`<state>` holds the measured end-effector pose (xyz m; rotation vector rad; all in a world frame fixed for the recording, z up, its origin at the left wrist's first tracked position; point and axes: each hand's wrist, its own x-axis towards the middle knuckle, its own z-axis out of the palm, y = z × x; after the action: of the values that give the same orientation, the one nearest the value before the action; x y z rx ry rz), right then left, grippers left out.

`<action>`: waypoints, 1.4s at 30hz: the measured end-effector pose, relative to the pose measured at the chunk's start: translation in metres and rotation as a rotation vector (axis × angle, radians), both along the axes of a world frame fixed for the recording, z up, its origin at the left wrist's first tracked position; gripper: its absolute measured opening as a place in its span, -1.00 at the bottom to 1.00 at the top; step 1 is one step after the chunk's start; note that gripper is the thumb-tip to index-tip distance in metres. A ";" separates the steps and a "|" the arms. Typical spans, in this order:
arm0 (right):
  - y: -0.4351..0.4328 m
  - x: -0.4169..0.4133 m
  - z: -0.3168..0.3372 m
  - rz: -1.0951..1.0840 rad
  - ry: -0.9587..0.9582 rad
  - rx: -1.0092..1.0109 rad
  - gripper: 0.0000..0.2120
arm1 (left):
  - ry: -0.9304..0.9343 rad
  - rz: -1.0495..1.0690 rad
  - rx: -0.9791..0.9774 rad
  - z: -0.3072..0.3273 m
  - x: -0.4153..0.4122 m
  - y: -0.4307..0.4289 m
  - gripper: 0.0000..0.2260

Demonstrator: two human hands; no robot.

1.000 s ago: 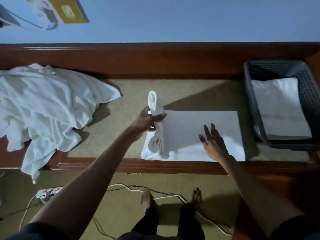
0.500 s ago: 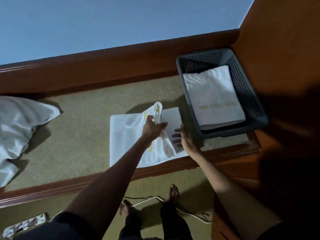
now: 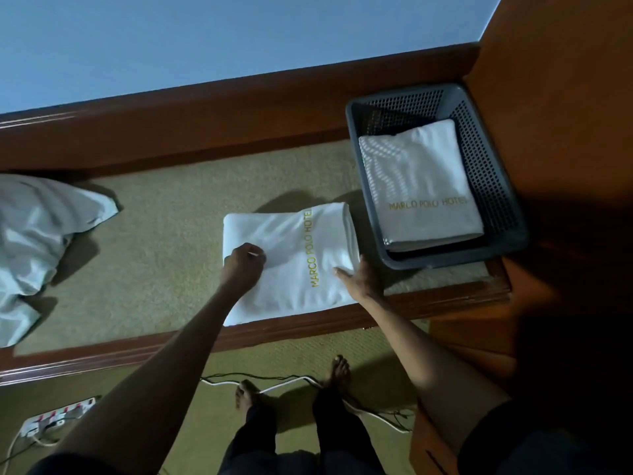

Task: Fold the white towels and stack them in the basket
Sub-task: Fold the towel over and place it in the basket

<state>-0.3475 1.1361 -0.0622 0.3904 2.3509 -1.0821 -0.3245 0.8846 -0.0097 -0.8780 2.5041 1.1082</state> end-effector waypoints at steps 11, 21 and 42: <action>-0.015 -0.008 0.010 0.142 0.355 0.173 -0.36 | -0.189 0.346 0.432 -0.021 0.037 -0.041 -0.35; -0.084 -0.046 0.016 0.362 0.417 0.117 -0.58 | -0.352 0.150 0.911 -0.022 0.054 -0.068 -0.56; -0.234 -0.189 0.001 0.305 0.637 -0.007 -0.63 | 0.136 -0.407 -0.343 -0.036 -0.205 -0.212 -0.58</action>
<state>-0.5366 0.9019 -0.0609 -0.3689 2.8159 -1.1814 -0.5297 0.6728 -0.0459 -0.3398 2.8612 0.6374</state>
